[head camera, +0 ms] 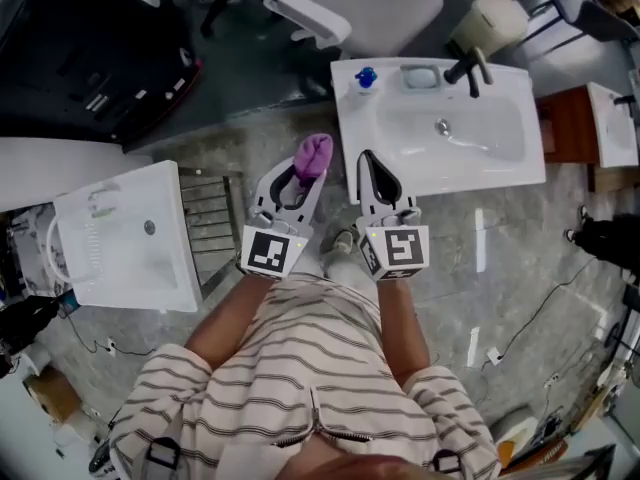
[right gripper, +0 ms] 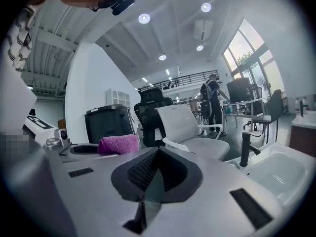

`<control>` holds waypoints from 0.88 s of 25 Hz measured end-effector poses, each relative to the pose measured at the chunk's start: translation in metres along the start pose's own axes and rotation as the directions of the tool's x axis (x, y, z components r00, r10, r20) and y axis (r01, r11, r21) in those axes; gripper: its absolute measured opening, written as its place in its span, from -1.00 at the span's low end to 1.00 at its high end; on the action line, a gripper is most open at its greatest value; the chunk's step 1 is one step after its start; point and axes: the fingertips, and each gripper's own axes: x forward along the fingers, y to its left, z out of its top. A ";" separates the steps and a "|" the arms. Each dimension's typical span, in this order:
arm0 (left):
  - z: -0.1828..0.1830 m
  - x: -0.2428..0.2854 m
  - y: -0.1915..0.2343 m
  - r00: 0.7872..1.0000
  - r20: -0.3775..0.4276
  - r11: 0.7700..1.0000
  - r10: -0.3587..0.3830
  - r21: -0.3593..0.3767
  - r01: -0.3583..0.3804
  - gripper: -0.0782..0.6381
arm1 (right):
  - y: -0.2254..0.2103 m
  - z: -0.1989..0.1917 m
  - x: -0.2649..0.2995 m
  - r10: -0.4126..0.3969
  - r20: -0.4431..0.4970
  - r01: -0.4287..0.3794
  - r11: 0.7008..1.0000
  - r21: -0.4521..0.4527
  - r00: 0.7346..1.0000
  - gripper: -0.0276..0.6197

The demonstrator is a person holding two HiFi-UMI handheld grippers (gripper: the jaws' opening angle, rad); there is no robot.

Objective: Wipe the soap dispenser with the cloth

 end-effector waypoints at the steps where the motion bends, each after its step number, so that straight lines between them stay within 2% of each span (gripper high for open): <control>1: -0.002 0.006 0.006 1.000 -0.001 1.000 -0.008 -0.005 0.008 -0.46 | -0.003 -0.002 0.008 -0.011 -0.002 0.011 1.000 -0.001 1.000 -0.89; 7: -0.019 0.042 0.031 0.998 -0.021 0.998 -0.061 -0.025 0.060 -0.46 | -0.028 -0.010 0.053 -0.095 -0.009 0.095 0.995 0.008 0.995 -0.89; 10: -0.027 0.056 0.036 0.997 -0.038 0.997 -0.072 -0.031 0.071 -0.46 | -0.044 -0.019 0.069 -0.112 -0.022 0.112 0.994 0.002 0.993 -0.88; 14: -0.037 0.075 0.043 0.997 -0.061 0.998 -0.046 -0.042 0.043 -0.46 | -0.071 -0.041 0.094 -0.109 -0.053 0.109 0.994 -0.001 0.993 -0.66; 22: -0.050 0.099 0.049 0.997 -0.072 0.999 0.001 -0.053 -0.004 -0.46 | -0.107 -0.080 0.139 -0.118 -0.106 0.116 0.993 -0.026 0.987 -0.42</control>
